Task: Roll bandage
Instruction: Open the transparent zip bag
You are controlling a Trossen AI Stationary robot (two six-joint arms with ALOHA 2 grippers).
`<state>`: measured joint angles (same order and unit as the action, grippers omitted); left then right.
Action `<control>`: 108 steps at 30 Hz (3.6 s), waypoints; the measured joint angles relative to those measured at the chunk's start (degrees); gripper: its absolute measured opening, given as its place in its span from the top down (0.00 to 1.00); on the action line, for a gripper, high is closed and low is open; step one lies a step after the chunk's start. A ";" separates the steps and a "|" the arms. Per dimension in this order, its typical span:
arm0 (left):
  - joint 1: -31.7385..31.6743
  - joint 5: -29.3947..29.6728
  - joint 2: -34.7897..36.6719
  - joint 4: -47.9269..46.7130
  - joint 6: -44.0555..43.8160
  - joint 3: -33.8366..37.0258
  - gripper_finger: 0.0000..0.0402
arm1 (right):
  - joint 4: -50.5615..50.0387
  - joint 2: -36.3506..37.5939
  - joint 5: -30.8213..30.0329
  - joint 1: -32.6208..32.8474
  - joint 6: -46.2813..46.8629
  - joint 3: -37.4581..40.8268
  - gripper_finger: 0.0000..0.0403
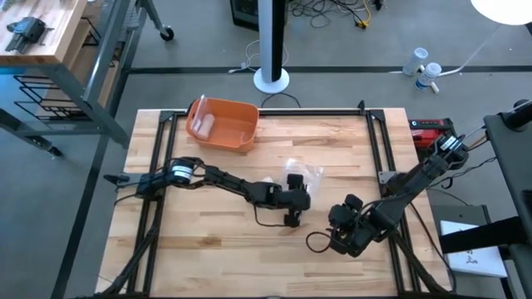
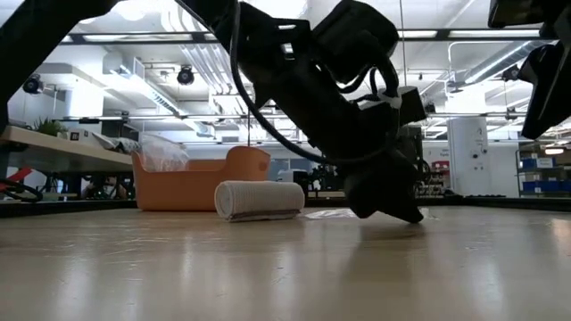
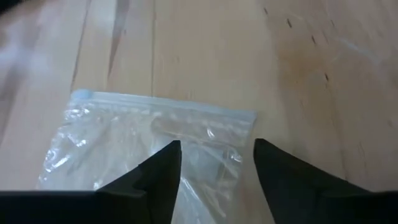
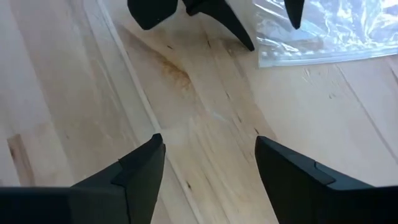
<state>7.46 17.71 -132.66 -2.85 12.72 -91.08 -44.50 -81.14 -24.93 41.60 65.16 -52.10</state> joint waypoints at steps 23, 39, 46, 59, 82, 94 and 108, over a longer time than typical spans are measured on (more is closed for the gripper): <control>-1.14 -0.36 -2.59 17.51 1.33 8.10 0.73 | 1.10 0.03 4.40 -0.63 -1.88 -1.12 0.50; -0.69 -2.68 19.08 -5.16 2.63 8.72 1.00 | -12.77 0.17 -6.44 0.77 -12.75 -16.40 0.50; 3.39 -3.37 36.22 2.09 0.28 21.90 1.00 | -11.81 -1.61 -11.62 -2.11 -14.66 -7.74 0.52; -0.59 -3.21 36.16 13.28 -3.48 35.95 0.96 | 10.73 -5.50 -2.74 -32.73 -36.60 3.28 0.59; -1.11 -6.75 26.58 8.67 -3.06 29.75 0.51 | 0.75 -7.86 3.35 -25.96 -38.98 -8.11 0.61; -1.79 0.58 6.97 -14.52 3.34 6.14 0.51 | 10.56 -8.71 2.67 -30.64 -38.82 3.01 0.62; -1.10 3.58 13.53 -17.44 3.74 13.46 0.67 | 27.04 -15.30 12.16 -35.69 -43.61 3.61 0.60</control>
<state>6.37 21.29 -119.13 -20.29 16.46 -77.62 -17.46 -96.44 -12.77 5.91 21.54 -48.49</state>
